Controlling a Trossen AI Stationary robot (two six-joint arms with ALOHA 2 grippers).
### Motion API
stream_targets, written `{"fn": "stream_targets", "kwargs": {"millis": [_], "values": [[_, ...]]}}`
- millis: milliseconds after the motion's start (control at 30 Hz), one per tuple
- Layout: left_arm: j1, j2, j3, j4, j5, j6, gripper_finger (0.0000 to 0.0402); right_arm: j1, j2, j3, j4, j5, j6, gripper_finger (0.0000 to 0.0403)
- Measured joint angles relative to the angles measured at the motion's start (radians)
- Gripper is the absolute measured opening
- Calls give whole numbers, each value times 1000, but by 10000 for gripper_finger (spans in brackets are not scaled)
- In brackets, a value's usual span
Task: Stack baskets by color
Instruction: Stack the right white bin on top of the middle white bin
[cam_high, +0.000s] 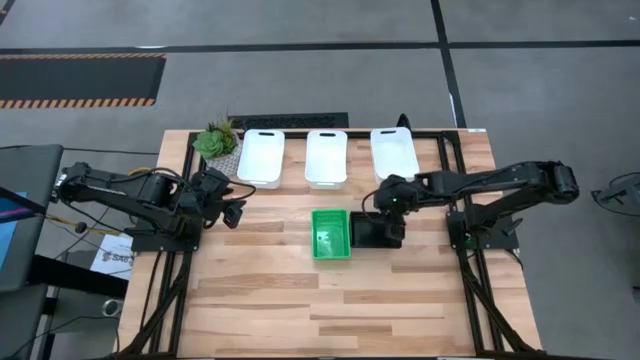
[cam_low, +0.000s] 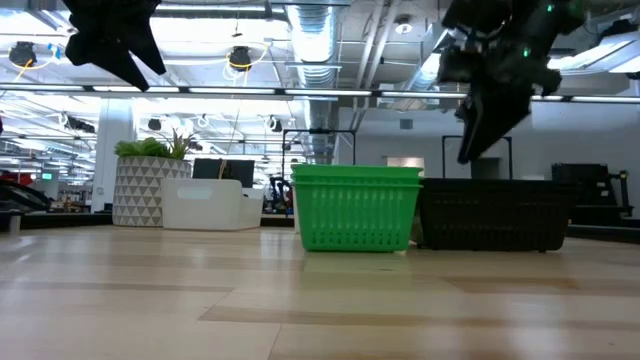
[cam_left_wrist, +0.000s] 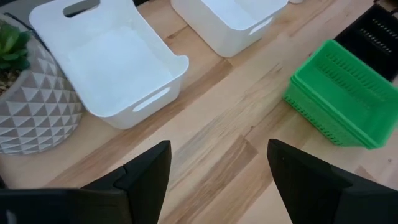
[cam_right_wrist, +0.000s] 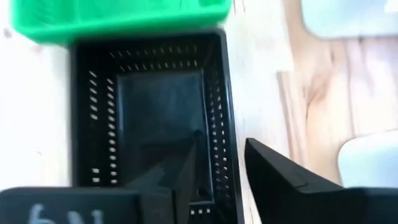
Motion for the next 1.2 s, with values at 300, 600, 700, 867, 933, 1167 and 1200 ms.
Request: {"fn": "stream_targets", "kwargs": {"millis": [300, 600, 700, 867, 933, 1167, 1200], "values": [[0, 0, 0, 69, -20, 59, 254, -11, -76, 71, -105, 296, 134, 189], [0, 42, 0, 146, -17, 135, 254, -182, -34, 71, -98, 369, 318, 189], [1, 65, 0, 139, -19, 131, 254, -260, -1, 71, -41, 370, 380, 188], [1, 115, 0, 137, -22, 130, 254, -362, 62, 71, 134, 368, 411, 184], [1, 131, 0, 136, -14, 131, 254, -391, 90, 71, 172, 361, 411, 183], [2, 136, 0, 150, -11, 127, 254, -456, 214, 70, 221, 294, 410, 180], [3, 134, 0, 151, -14, 127, 254, -459, 235, 70, 240, 294, 411, 180]]}}
